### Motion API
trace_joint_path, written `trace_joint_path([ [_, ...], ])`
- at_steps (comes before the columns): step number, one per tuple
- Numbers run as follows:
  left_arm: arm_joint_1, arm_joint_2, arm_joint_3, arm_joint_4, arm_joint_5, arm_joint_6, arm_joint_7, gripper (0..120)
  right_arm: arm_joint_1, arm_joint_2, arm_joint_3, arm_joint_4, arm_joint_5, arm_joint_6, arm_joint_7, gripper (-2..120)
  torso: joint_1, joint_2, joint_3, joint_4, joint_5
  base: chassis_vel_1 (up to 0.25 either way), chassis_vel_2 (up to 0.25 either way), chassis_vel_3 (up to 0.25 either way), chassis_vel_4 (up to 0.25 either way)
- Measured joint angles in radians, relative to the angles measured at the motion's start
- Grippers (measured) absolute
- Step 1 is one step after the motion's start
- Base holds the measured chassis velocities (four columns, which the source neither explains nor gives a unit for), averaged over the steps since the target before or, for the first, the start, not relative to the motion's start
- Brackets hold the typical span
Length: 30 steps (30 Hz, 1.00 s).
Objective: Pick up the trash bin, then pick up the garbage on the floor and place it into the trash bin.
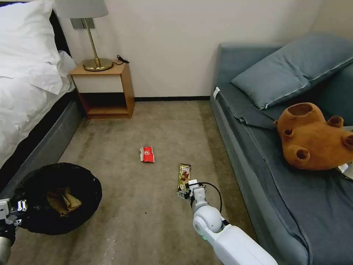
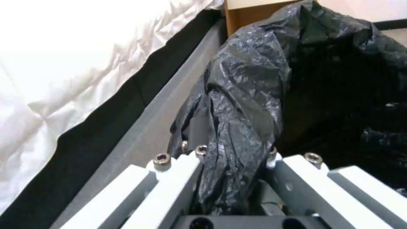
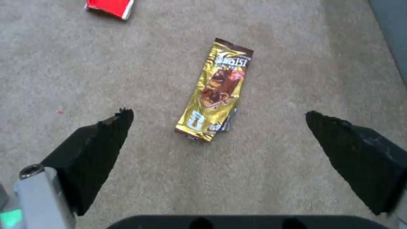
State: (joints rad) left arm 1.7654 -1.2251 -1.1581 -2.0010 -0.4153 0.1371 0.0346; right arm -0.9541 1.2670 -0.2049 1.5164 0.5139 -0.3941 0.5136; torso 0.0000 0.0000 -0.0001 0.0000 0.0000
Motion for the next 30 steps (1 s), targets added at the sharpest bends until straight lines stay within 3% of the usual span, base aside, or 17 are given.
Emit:
trace_joint_path([
  [30, -0.006, -0.013, 0.018, 0.008, 0.018, -0.006, 0.006, 4, 0.005, 0.01, -0.019, -0.037, -0.018, 0.009, -0.023, 100, 0.0, 0.0, 0.0, 0.0, 0.0, 0.0, 0.0, 0.0, 0.0],
])
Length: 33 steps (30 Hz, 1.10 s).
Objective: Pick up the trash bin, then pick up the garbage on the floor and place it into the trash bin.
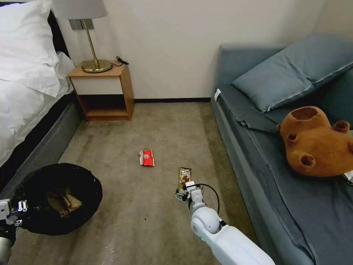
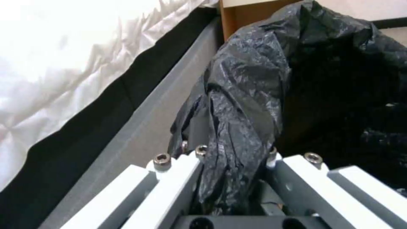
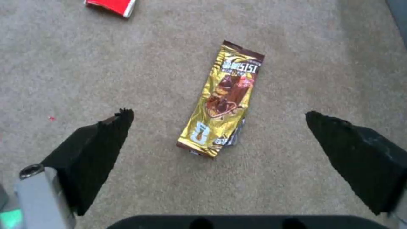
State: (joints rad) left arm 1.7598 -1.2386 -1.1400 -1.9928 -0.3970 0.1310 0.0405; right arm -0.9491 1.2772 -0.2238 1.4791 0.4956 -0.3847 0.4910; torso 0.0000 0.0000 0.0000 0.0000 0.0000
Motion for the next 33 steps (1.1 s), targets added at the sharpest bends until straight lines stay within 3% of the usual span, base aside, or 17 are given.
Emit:
trace_joint_path([
  [33, 0.005, -0.012, -0.005, 0.009, 0.009, -0.015, 0.006, 4, -0.014, 0.001, 0.004, -0.028, -0.019, 0.029, -0.043, 100, 0.0, 0.0, 0.0, 0.0, 0.0, -0.041, 0.036, 0.039, -0.041],
])
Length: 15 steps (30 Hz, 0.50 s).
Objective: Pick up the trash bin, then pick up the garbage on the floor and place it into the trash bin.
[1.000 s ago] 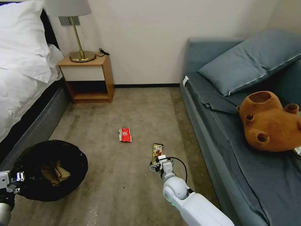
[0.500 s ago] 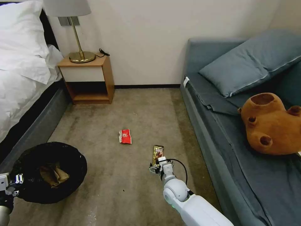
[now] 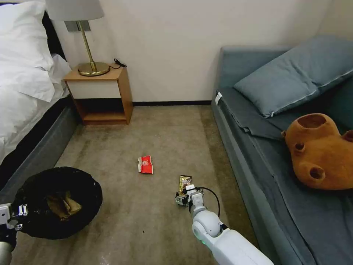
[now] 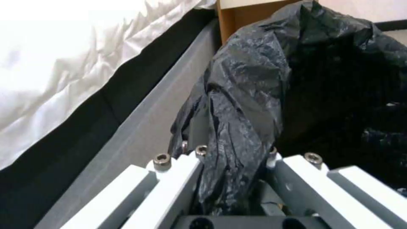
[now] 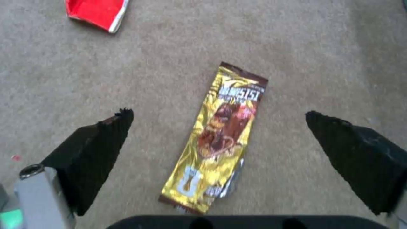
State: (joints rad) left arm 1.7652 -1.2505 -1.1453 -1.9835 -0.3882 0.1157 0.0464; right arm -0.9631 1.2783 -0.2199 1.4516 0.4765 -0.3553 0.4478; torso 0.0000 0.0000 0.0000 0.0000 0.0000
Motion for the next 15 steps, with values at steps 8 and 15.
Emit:
trace_joint_path([
  [8, -0.005, 0.0, 0.0, 0.006, 0.001, 0.0, 0.0, 4, 0.01, 0.001, -0.004, -0.012, 0.0, 0.003, -0.006, 100, 0.0, 0.0, 0.0, 0.0, 0.0, -0.071, 0.066, 0.074, -0.069],
  [15, -0.012, -0.003, 0.006, 0.017, 0.007, -0.002, 0.0, 4, 0.011, 0.006, -0.01, -0.024, -0.005, 0.01, -0.011, 100, 0.0, 0.0, 0.0, -0.0001, 0.0, -0.065, 0.054, 0.059, -0.072],
])
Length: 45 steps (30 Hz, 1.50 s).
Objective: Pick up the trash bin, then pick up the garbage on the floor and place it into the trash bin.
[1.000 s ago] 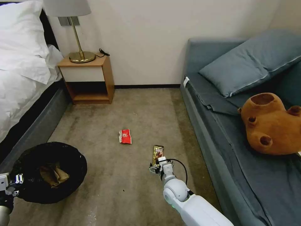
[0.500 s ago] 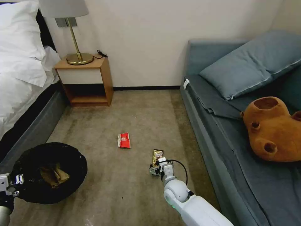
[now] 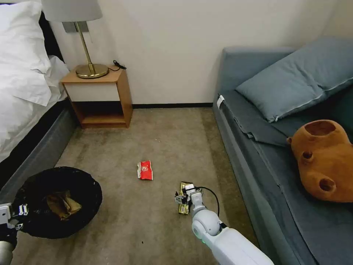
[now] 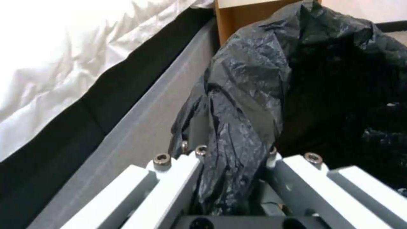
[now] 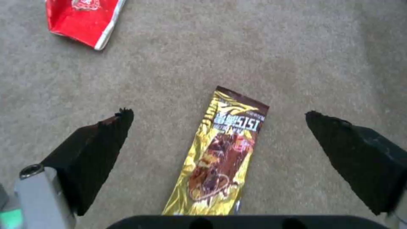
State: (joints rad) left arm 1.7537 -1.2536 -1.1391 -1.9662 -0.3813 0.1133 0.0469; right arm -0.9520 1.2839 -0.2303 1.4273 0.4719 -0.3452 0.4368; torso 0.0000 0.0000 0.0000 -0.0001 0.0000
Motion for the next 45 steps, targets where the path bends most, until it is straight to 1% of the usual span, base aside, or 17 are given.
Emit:
trace_joint_path([
  [16, 0.0, -0.002, 0.001, 0.006, 0.001, -0.004, 0.001, 4, 0.002, 0.003, -0.006, -0.006, -0.002, 0.001, -0.001, 100, 0.0, 0.0, 0.0, 0.0001, 0.0, -0.077, 0.077, 0.075, -0.077],
  [32, -0.009, -0.008, 0.012, 0.018, 0.014, -0.011, 0.002, 4, 0.005, 0.004, -0.015, -0.014, -0.006, 0.003, -0.004, 100, 0.0, 0.0, 0.0, 0.0001, 0.0001, -0.067, 0.071, 0.068, -0.067],
  [45, -0.015, -0.004, 0.012, 0.025, 0.017, -0.01, 0.002, 4, 0.04, 0.002, -0.058, -0.021, 0.008, -0.031, 0.012, 100, 0.0, 0.0, 0.0, 0.0001, 0.0, -0.081, 0.076, 0.077, -0.076],
])
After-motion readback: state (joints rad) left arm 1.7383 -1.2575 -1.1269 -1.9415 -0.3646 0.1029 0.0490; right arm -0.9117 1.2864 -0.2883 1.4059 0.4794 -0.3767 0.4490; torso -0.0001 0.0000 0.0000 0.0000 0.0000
